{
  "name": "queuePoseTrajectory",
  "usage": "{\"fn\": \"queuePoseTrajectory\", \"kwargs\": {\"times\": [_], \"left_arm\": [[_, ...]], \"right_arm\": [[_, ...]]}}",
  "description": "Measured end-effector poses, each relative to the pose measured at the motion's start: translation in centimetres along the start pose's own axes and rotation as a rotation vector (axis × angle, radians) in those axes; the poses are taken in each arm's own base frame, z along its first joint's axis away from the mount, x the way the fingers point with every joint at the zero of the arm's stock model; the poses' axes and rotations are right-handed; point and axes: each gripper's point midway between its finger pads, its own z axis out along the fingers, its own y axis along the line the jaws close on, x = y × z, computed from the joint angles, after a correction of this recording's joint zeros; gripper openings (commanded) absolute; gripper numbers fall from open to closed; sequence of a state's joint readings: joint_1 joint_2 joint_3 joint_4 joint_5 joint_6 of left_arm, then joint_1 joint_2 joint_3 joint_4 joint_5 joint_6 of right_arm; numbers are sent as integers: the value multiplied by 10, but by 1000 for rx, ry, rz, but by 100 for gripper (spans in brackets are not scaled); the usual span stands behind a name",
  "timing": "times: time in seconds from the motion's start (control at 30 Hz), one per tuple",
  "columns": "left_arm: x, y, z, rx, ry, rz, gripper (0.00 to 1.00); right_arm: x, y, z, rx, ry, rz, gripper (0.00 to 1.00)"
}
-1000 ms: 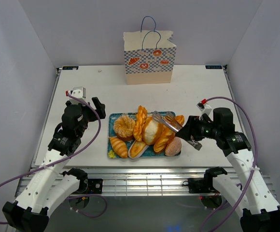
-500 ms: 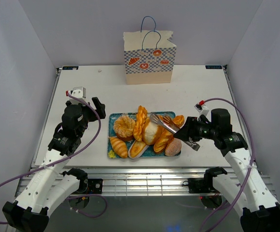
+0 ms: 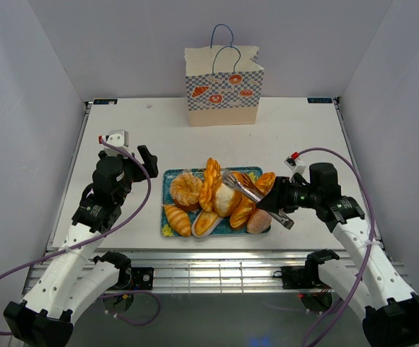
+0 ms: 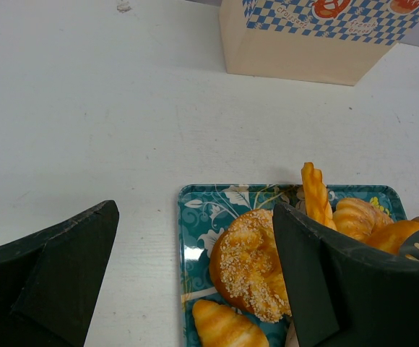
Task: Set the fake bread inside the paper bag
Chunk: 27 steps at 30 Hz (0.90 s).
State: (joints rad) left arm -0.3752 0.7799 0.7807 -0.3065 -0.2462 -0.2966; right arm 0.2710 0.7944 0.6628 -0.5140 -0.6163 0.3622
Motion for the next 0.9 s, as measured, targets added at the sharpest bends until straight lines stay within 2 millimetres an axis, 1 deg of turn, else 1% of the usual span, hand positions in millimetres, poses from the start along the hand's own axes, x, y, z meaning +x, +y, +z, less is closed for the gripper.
{"fn": "queuePoseTrajectory", "kwargs": {"times": [0.17, 0.23, 0.53, 0.57, 0.63, 0.73, 0.77, 0.9], "left_arm": [[0, 0, 0, 0, 0, 0, 98], [0, 0, 0, 0, 0, 0, 98], [0, 0, 0, 0, 0, 0, 98], [0, 0, 0, 0, 0, 0, 98], [0, 0, 0, 0, 0, 0, 98], [0, 0, 0, 0, 0, 0, 98], [0, 0, 0, 0, 0, 0, 98], [0, 0, 0, 0, 0, 0, 98]], "right_arm": [[3, 2, 4, -9, 16, -9, 49], [5, 3, 6, -9, 22, -10, 47], [5, 4, 6, 1, 22, -14, 31], [5, 4, 6, 2, 22, -14, 27], [2, 7, 4, 3, 19, -16, 23], [-4, 12, 0, 2, 4, -27, 9], [-6, 14, -2, -1, -3, -32, 8], [-17, 26, -9, -24, -37, -63, 8]]}}
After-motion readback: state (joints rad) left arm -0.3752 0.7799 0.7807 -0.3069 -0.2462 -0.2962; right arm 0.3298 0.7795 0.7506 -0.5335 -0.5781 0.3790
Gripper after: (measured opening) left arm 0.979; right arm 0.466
